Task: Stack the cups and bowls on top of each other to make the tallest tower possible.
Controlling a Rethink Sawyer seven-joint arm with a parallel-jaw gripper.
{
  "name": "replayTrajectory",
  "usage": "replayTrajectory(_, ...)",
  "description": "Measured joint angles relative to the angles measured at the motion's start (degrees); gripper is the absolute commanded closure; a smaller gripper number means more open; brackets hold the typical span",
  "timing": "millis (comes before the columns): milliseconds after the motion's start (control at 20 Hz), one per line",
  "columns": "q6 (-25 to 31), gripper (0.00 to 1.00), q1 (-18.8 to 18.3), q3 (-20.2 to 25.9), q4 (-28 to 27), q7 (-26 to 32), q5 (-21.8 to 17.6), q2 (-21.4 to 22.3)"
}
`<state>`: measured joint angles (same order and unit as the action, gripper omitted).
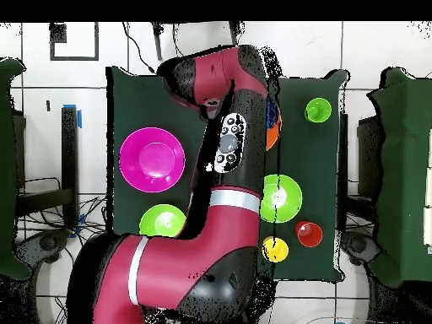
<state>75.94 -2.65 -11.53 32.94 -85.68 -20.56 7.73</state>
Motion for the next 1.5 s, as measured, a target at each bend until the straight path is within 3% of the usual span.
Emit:
replayTrajectory(1000,0.0,1.0,3.1,-0.2,1.4,-0.4,1.5,0.6)
replayTrajectory(1500,0.0,1.0,4.0,-2.8,2.6,-0.4,1.5,1.1)
